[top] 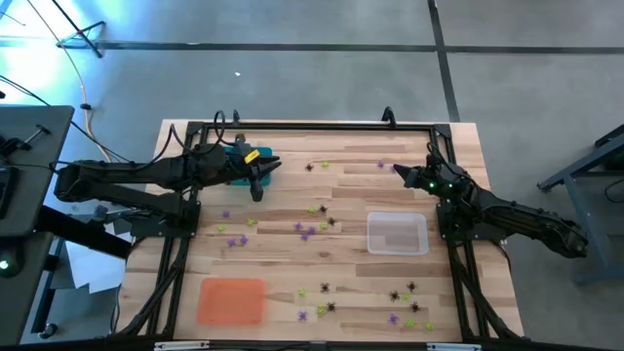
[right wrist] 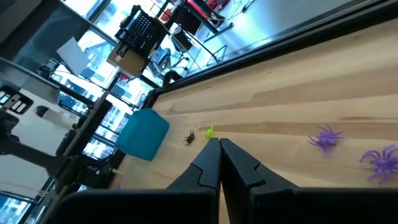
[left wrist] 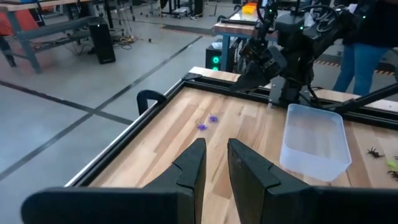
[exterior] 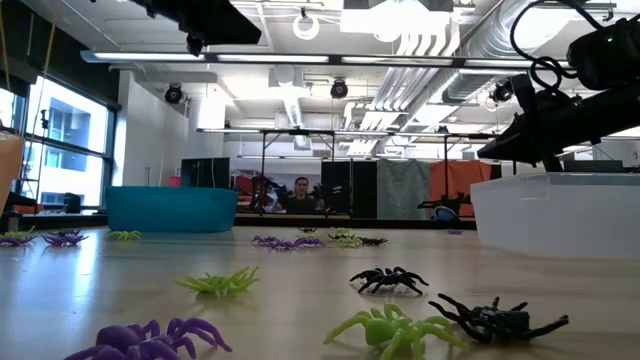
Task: Sort Halloween decoration
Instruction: Put the violet spider toy into the transparent bin
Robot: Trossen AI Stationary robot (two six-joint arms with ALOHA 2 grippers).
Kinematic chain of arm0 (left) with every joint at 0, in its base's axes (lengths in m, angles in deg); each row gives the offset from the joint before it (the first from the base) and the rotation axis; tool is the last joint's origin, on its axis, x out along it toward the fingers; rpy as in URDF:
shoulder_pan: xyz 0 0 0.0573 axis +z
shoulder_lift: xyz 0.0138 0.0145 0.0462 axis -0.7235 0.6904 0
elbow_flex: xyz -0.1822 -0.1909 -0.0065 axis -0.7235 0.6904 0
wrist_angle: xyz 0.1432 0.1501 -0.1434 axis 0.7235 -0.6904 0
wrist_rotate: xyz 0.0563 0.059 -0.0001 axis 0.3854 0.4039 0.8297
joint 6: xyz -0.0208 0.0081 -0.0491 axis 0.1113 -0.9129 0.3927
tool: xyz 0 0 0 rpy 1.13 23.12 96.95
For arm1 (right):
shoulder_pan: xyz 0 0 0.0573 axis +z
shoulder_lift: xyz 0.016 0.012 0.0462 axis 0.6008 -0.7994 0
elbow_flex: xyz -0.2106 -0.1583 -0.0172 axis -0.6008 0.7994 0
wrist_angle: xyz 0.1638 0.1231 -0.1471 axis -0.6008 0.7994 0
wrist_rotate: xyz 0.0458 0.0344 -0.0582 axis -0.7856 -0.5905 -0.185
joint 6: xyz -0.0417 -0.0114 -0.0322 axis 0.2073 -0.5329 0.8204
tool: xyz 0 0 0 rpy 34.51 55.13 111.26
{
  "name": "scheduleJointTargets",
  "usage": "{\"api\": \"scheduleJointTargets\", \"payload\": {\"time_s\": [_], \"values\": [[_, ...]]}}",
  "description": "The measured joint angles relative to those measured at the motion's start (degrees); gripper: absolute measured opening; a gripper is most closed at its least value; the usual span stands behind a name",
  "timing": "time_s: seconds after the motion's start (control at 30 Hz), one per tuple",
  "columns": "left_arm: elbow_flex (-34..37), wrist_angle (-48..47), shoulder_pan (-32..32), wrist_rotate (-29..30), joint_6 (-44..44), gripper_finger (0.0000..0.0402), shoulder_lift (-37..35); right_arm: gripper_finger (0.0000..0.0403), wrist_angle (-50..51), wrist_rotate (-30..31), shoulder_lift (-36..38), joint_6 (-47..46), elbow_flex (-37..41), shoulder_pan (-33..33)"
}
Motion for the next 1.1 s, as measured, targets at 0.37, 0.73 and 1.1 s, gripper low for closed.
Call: {"api": "scheduleJointTargets", "payload": {"time_s": [0.37, 0.73, 1.1], "values": [[0.0, 0.05, 0.0, -0.02, -0.11, 0.0053, 0.0, 0.0, 0.11, -1.51, -0.02, -9.3, 0.01, -0.01], [0.0, 0.66, 0.02, -0.02, 0.35, 0.0053, 0.0, 0.0, 0.23, 0.97, -0.02, -14.82, 0.02, -0.01], [-0.02, 2.32, 0.02, -0.02, 0.33, 0.0053, 0.0, 0.0, -2.2, -3.48, -0.01, -2.79, -0.07, -0.03]]}}
